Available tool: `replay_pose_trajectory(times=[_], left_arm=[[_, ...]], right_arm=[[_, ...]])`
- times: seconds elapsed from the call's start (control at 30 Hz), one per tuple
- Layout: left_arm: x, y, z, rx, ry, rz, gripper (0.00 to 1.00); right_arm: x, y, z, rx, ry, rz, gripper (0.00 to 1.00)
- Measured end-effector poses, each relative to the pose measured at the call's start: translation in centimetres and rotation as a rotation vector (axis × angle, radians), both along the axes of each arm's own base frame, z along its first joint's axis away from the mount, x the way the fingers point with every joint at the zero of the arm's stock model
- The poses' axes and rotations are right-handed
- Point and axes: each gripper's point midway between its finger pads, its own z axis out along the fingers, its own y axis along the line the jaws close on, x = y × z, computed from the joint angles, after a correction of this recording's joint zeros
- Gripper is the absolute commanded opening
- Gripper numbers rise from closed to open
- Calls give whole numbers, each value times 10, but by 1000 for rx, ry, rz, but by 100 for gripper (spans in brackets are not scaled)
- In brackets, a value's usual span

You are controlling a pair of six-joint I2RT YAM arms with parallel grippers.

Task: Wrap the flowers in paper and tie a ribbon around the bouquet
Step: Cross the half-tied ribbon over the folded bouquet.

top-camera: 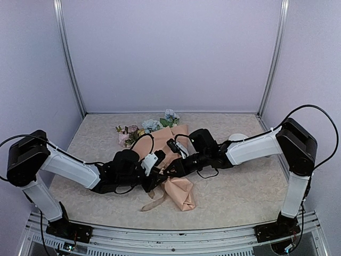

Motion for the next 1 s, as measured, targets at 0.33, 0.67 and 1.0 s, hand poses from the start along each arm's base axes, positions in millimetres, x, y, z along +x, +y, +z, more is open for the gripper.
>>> replay_pose_trajectory(times=[0.33,0.67,1.0], left_arm=[[-3,-7,0,-24,11,-23,26],[-2,-11,-5,-29,36,-19,0],[-1,-11,-4,-44,56,-5,0]], right_arm=[[3,-1,3,5,-6,-8,30],[6,-1,11,16,-20,-16,90],[29,-21,48,-34,-226,-106,100]])
